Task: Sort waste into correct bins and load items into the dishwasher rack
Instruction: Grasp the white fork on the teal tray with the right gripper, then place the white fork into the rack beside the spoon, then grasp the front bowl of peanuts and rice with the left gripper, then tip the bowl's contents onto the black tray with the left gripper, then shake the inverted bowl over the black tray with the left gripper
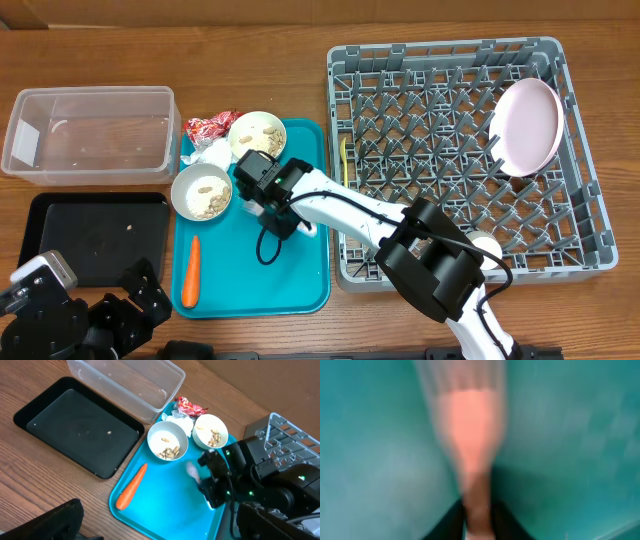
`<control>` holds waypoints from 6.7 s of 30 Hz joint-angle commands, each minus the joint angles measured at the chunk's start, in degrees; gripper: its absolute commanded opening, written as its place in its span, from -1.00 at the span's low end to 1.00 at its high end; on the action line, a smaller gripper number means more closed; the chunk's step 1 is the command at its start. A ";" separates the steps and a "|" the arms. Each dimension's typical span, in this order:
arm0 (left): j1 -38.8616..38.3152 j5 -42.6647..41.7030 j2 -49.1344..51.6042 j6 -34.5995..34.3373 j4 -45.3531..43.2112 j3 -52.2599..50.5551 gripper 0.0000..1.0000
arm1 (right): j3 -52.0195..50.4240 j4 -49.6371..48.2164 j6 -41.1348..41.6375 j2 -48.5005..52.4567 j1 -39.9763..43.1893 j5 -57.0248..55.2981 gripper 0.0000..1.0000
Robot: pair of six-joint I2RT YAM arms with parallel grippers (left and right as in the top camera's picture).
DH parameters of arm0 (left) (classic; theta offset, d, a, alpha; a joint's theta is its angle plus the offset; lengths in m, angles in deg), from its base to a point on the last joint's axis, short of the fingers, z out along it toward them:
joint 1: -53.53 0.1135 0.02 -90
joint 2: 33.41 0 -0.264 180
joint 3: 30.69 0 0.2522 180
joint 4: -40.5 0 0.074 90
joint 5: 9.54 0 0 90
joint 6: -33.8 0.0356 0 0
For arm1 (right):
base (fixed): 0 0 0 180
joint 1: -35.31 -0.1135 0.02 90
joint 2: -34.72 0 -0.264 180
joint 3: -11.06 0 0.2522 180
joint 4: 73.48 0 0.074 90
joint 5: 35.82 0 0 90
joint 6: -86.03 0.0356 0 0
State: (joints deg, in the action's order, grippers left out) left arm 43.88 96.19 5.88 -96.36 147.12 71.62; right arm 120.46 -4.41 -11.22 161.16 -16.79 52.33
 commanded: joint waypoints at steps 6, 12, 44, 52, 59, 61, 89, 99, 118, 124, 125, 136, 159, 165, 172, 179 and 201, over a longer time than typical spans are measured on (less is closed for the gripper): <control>0.37 1.18 -0.02 -0.57 -0.07 0.48 1.00 | 7.39 6.60 8.63 -4.90 0.35 -0.83 -0.75; 0.37 1.18 -0.02 -0.57 -0.07 0.48 1.00 | 10.01 8.15 14.25 -12.39 1.70 -0.46 -0.77; 0.37 1.18 -0.02 -0.57 -0.07 0.48 1.00 | -1.25 7.26 19.30 -22.43 21.53 1.03 0.50; 0.37 1.36 -0.02 -0.50 -0.66 0.55 1.00 | 3.89 8.24 23.34 -35.15 21.35 3.50 1.00; 0.37 5.64 -0.02 6.12 -0.81 0.50 1.00 | 3.87 8.96 24.00 -48.52 21.38 3.43 1.00; 0.37 5.64 -0.04 6.12 -0.52 0.50 1.00 | 3.87 9.16 24.00 -51.41 21.38 3.43 1.00; 0.24 -13.92 36.46 17.27 -16.31 -15.02 0.66 | 3.76 15.17 23.80 -57.20 21.35 3.23 1.00; 0.24 -14.12 58.97 18.69 -28.04 -15.02 0.43 | 3.76 17.59 23.80 -56.98 21.35 3.19 1.00; 0.74 -9.05 69.75 21.31 -36.39 -15.15 -0.13 | 3.76 18.78 23.78 -56.92 21.38 3.19 1.00; 0.74 -6.32 69.75 21.33 -36.65 -16.11 -0.64 | 3.76 18.73 23.78 -56.92 21.38 3.17 1.00; 0.74 -6.34 69.75 21.31 -37.07 -16.44 -0.73 | 3.76 18.67 23.78 -56.92 21.38 3.17 1.00; 0.74 -8.96 67.30 17.33 -33.57 -17.81 -0.92 | 3.76 18.62 23.78 -56.92 21.38 3.17 1.00; 33.86 -41.24 32.11 26.75 -32.20 -22.86 -0.92 | 3.76 18.60 23.80 -56.92 21.38 3.21 1.00; 49.46 -61.79 32.76 34.23 -41.75 -32.81 -0.92 | 3.76 18.60 23.82 -56.92 21.35 3.21 1.00; 61.02 -78.66 35.01 42.42 -51.19 -42.16 -0.91 | 3.76 18.60 23.82 -56.92 21.35 3.21 1.00; 70.84 -96.63 39.45 56.26 -54.60 -47.25 -0.92 | 3.76 18.60 23.82 -56.92 21.38 3.21 1.00; 76.04 -106.40 47.54 71.87 -49.13 -50.95 -0.92 | 3.76 18.49 23.82 -56.92 21.38 3.21 1.00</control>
State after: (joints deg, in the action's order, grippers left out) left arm 119.79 -6.34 53.14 -29.11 96.96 20.87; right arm 123.41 14.43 12.49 104.17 4.79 55.48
